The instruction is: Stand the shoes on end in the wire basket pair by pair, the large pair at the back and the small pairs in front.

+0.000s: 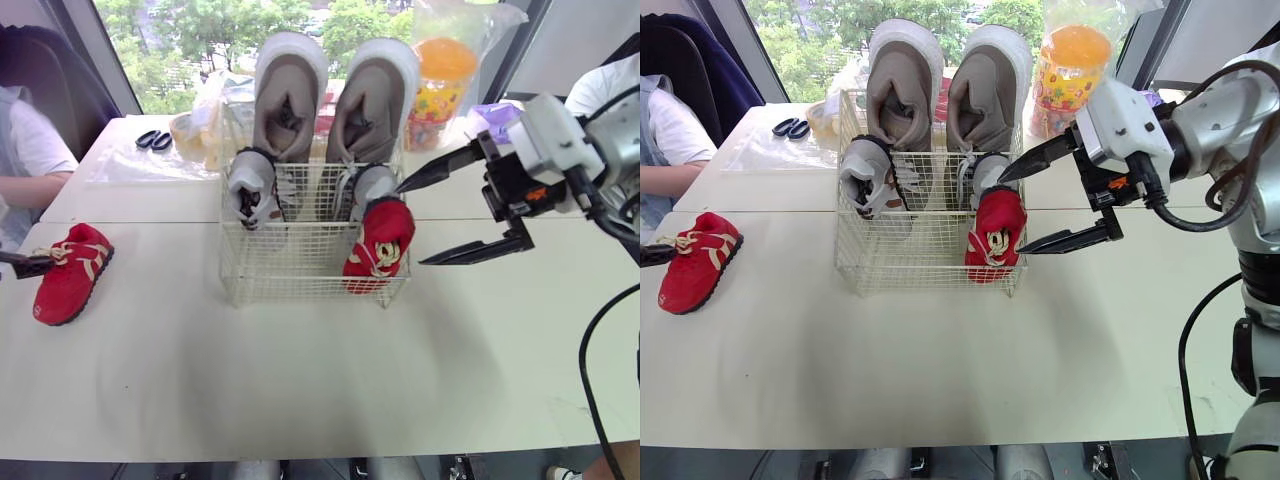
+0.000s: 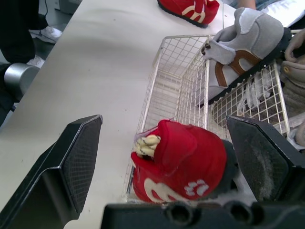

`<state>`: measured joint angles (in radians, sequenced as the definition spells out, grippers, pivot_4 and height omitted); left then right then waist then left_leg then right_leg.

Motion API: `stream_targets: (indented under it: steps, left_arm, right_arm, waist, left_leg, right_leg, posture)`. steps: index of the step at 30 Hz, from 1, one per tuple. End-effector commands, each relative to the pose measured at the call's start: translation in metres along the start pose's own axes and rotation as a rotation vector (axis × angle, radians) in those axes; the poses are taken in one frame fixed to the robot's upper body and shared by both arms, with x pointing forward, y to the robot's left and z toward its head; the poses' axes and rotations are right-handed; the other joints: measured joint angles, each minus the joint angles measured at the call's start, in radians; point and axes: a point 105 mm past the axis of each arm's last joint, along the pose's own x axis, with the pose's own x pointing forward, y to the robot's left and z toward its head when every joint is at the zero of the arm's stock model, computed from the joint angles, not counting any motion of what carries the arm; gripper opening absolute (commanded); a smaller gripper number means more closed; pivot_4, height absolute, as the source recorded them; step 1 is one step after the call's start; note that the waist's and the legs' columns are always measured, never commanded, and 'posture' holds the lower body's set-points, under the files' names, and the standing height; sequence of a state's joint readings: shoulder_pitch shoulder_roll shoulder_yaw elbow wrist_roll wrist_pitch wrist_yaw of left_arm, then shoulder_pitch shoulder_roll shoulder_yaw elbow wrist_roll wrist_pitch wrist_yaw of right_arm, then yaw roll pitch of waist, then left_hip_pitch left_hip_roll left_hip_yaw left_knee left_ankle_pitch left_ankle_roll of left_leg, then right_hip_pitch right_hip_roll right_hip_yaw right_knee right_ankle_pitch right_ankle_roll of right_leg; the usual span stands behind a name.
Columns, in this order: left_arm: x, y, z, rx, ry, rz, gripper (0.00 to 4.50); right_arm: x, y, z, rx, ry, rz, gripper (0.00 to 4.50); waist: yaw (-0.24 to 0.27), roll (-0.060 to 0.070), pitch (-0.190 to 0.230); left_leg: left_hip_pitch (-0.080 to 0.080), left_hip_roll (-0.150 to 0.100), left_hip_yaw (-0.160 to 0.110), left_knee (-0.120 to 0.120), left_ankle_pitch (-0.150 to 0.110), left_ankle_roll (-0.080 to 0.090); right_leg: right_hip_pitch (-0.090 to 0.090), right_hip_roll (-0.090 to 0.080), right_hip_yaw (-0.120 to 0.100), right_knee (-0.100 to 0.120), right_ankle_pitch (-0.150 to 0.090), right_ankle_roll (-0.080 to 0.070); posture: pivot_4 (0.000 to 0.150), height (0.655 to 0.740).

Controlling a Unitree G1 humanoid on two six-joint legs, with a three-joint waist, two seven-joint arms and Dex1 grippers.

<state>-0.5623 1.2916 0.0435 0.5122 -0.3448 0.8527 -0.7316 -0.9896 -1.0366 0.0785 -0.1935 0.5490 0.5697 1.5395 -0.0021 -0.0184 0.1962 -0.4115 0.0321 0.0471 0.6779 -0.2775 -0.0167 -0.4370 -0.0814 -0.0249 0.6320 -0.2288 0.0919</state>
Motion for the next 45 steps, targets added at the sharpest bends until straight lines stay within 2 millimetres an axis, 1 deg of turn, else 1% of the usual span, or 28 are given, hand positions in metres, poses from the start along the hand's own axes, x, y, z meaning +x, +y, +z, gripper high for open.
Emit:
stream_targets:
  steps: [1, 5, 8, 10, 11, 13, 15, 18, 19, 20, 21, 23, 24, 25, 26, 27, 28, 29, 31, 34, 36, 38, 40, 42, 45]
  left_arm:
    - [0.007, 0.005, 0.004, 0.045, 0.003, 0.008, 4.50]
    - [0.022, 0.005, -0.001, 0.050, 0.034, -0.005, 4.50]
    - [0.028, 0.006, -0.006, 0.055, 0.055, -0.006, 4.50]
    - [0.029, 0.008, -0.007, 0.049, 0.058, -0.004, 3.96]
    - [0.029, 0.008, -0.007, 0.044, 0.055, -0.004, 3.62]
    - [0.029, 0.009, -0.005, 0.033, 0.043, -0.009, 2.66]
    - [0.027, 0.008, -0.003, 0.021, 0.032, -0.022, 1.59]
    - [0.024, 0.003, 0.001, 0.001, 0.010, -0.056, 0.37]
    - [0.021, -0.005, 0.013, -0.023, -0.049, -0.101, 0.03]
    - [0.016, -0.014, 0.026, -0.051, -0.113, -0.148, 0.03]
    - [0.008, -0.026, 0.045, -0.076, -0.204, -0.199, 0.03]
    - [-0.005, -0.042, 0.066, -0.104, -0.313, -0.255, 0.03]
    - [-0.019, -0.060, 0.086, -0.130, -0.424, -0.332, 0.03]
    - [-0.031, -0.073, 0.097, -0.146, -0.495, -0.384, 0.03]
    - [-0.049, -0.094, 0.109, -0.160, -0.584, -0.470, 0.03]
    - [-0.061, -0.107, 0.114, -0.168, -0.635, -0.520, 0.03]
    - [-0.076, -0.125, 0.121, -0.169, -0.703, -0.588, 0.03]
    - [-0.095, -0.147, 0.125, -0.134, -0.780, -0.657, 0.03]
    - [-0.118, -0.172, 0.124, -0.090, -0.868, -0.738, 0.03]
    - [-0.138, -0.197, 0.121, -0.114, -0.905, -0.862, 0.03]
    - [-0.149, -0.212, 0.116, -0.060, -0.898, -0.927, 0.03]
    - [-0.155, -0.219, 0.117, -0.055, -0.932, -0.928, 0.03]
    - [-0.156, -0.224, 0.114, -0.050, -0.926, -0.930, 0.03]
    - [-0.157, -0.225, 0.110, -0.026, -0.928, -0.914, 0.03]
    - [-0.155, -0.220, 0.116, -0.058, -1.001, -0.815, 0.03]
  right_arm:
    - [-0.010, 0.003, 0.013, -0.033, -0.004, -0.049, 4.46]
    - [-0.011, 0.005, 0.013, -0.020, 0.006, -0.073, 4.46]
    - [-0.012, 0.007, 0.013, -0.008, 0.013, -0.089, 4.46]
    - [-0.012, 0.008, 0.013, 0.001, 0.016, -0.100, 4.50]
    - [-0.013, 0.008, 0.012, 0.004, 0.019, -0.104, 4.50]
    - [-0.013, 0.008, 0.011, 0.008, 0.025, -0.110, 4.50]
    - [-0.013, 0.008, 0.009, 0.010, 0.029, -0.115, 4.50]
    - [-0.013, 0.006, 0.008, 0.011, 0.030, -0.122, 4.50]
    - [-0.013, 0.005, 0.007, 0.011, 0.031, -0.125, 4.50]
    - [-0.013, 0.004, 0.006, 0.011, 0.031, -0.127, 4.50]
    - [-0.012, 0.002, 0.006, 0.011, 0.032, -0.128, 4.50]
    - [-0.012, 0.000, 0.005, 0.011, 0.030, -0.130, 4.50]
    - [-0.012, -0.001, 0.004, 0.010, 0.029, -0.131, 4.50]
    - [-0.012, -0.002, 0.004, 0.010, 0.029, -0.131, 4.50]
    - [-0.012, -0.003, 0.004, 0.011, 0.026, -0.129, 4.50]
    - [-0.012, -0.004, 0.004, 0.012, 0.024, -0.127, 4.50]
    - [-0.011, -0.005, 0.003, 0.012, 0.024, -0.126, 4.50]
    - [-0.010, -0.006, 0.001, 0.013, 0.026, -0.122, 4.50]
    - [-0.009, -0.008, -0.001, 0.015, 0.029, -0.118, 4.50]
    - [-0.008, -0.012, -0.006, 0.020, 0.035, -0.112, 4.50]
    - [-0.007, -0.014, -0.008, 0.028, 0.035, -0.108, 4.50]
    - [-0.007, -0.016, -0.011, 0.034, 0.039, -0.103, 4.50]
    - [-0.006, -0.018, -0.015, 0.043, 0.041, -0.101, 4.50]
    - [-0.004, -0.019, -0.016, 0.046, 0.037, -0.100, 4.50]
    - [0.002, -0.023, -0.015, 0.042, 0.020, -0.094, 4.50]
  waist:
    - [0.000, 0.000, 0.000]
    - [-0.004, -0.001, 0.000]
    - [-0.008, -0.001, 0.000]
    - [-0.009, -0.001, -0.001]
    - [-0.009, -0.001, -0.001]
    - [-0.010, -0.001, -0.001]
    - [-0.012, -0.001, -0.001]
    - [-0.012, -0.001, -0.001]
    - [-0.011, -0.001, -0.001]
    - [-0.011, -0.001, 0.000]
    - [-0.011, -0.001, 0.000]
    - [-0.001, -0.003, 0.000]
    - [0.001, -0.003, -0.001]
    - [0.005, -0.003, -0.001]
    - [0.007, -0.003, -0.001]
    - [0.008, -0.003, -0.001]
    - [0.008, -0.004, -0.001]
    - [0.007, -0.003, -0.001]
    - [0.005, -0.004, -0.001]
    - [-0.006, -0.003, -0.001]
    - [-0.013, -0.003, -0.001]
    - [-0.013, -0.003, -0.001]
    - [-0.011, -0.003, -0.001]
    - [-0.011, -0.003, -0.001]
    - [-0.010, -0.003, -0.001]
  left_leg:
    - [0.000, 0.000, 0.000, 0.000, 0.000, 0.000]
    - [0.000, 0.000, 0.000, 0.001, 0.000, 0.000]
    - [0.000, 0.000, 0.000, 0.001, 0.000, 0.000]
    - [0.001, 0.000, 0.000, 0.001, 0.000, 0.000]
    - [0.001, 0.000, 0.000, 0.001, 0.000, 0.000]
    - [0.001, 0.001, 0.000, 0.002, 0.000, 0.000]
    - [0.001, 0.001, 0.000, 0.002, 0.000, 0.000]
    - [0.001, 0.001, 0.000, 0.002, 0.000, 0.000]
    - [0.001, 0.001, 0.000, 0.002, 0.000, 0.000]
    - [0.001, 0.001, 0.000, 0.002, 0.000, 0.000]
    - [0.000, 0.001, 0.000, 0.002, 0.000, 0.000]
    - [-0.001, 0.001, -0.002, 0.003, 0.000, 0.000]
    - [-0.002, 0.001, -0.003, 0.005, 0.000, 0.000]
    - [-0.002, 0.001, -0.003, 0.005, 0.000, 0.000]
    - [-0.002, 0.001, -0.003, 0.005, 0.000, 0.000]
    - [-0.002, 0.001, -0.003, 0.006, 0.000, 0.000]
    - [-0.002, 0.001, -0.003, 0.006, 0.000, 0.000]
    - [-0.002, 0.000, -0.003, 0.006, 0.000, 0.000]
    - [-0.001, 0.000, -0.003, 0.006, 0.000, 0.000]
    - [0.002, 0.000, -0.003, 0.005, 0.000, 0.000]
    - [0.002, 0.000, -0.005, 0.005, 0.000, 0.000]
    - [0.003, 0.000, -0.005, 0.005, 0.000, 0.000]
    - [0.004, 0.000, -0.005, 0.005, 0.000, 0.000]
    - [0.004, 0.000, -0.005, 0.005, 0.000, -0.001]
    - [0.004, -0.001, -0.005, 0.005, 0.001, -0.001]
  right_leg:
    - [0.000, 0.000, 0.000, 0.000, 0.000, 0.000]
    - [0.000, 0.000, 0.000, 0.001, 0.000, 0.001]
    - [0.000, 0.000, 0.000, 0.001, 0.000, 0.001]
    - [0.000, 0.000, 0.000, 0.002, 0.000, 0.001]
    - [0.000, 0.000, 0.000, 0.002, 0.000, 0.001]
    - [0.000, 0.000, 0.000, 0.003, 0.000, 0.001]
    - [0.000, 0.000, 0.000, 0.004, 0.000, 0.001]
    - [0.000, 0.000, 0.000, 0.004, 0.000, 0.001]
    - [0.000, 0.000, 0.000, 0.003, 0.000, 0.001]
    - [0.000, 0.000, 0.000, 0.003, 0.000, 0.001]
    - [0.000, 0.000, 0.001, 0.003, 0.000, 0.001]
    - [0.000, -0.001, 0.000, 0.003, 0.000, 0.001]
    - [0.000, -0.001, -0.001, 0.003, 0.000, 0.001]
    - [0.000, -0.001, -0.001, 0.003, 0.000, 0.001]
    - [0.000, -0.001, 0.000, 0.003, 0.001, 0.001]
    - [0.001, -0.002, 0.000, 0.002, 0.001, 0.001]
    - [0.002, -0.002, 0.000, 0.001, 0.002, 0.003]
    - [0.002, -0.002, 0.000, 0.001, 0.002, 0.004]
    - [0.003, -0.001, 0.001, 0.001, 0.003, 0.005]
    - [0.004, -0.001, 0.002, 0.002, 0.003, 0.004]
    - [0.005, 0.001, 0.001, 0.002, 0.003, 0.004]
    - [0.005, 0.001, 0.002, 0.003, 0.003, 0.004]
    - [0.006, 0.001, 0.002, 0.003, 0.003, 0.004]
    - [0.007, 0.001, 0.002, 0.002, 0.003, 0.004]
    - [0.007, 0.001, 0.002, 0.002, 0.003, 0.004]
  posture:
    - [0.150, 0.7400]
    - [0.150, 0.7400]
    - [0.150, 0.7400]
    - [0.150, 0.7400]
    - [0.150, 0.7400]
    - [0.150, 0.7400]
    - [0.150, 0.7400]
    - [0.150, 0.7400]
    - [0.150, 0.7400]
    - [0.150, 0.7400]
    - [0.150, 0.7400]
    - [0.150, 0.7400]
    - [0.150, 0.7400]
    - [0.150, 0.7400]
    - [0.150, 0.7400]
    - [0.150, 0.7400]
    - [0.150, 0.7400]
    - [0.150, 0.7400]
    - [0.150, 0.7400]
    - [0.150, 0.7400]
    - [0.150, 0.7400]
    - [0.150, 0.7400]
    - [0.150, 0.7400]
    - [0.150, 0.7400]
    - [0.150, 0.7400]
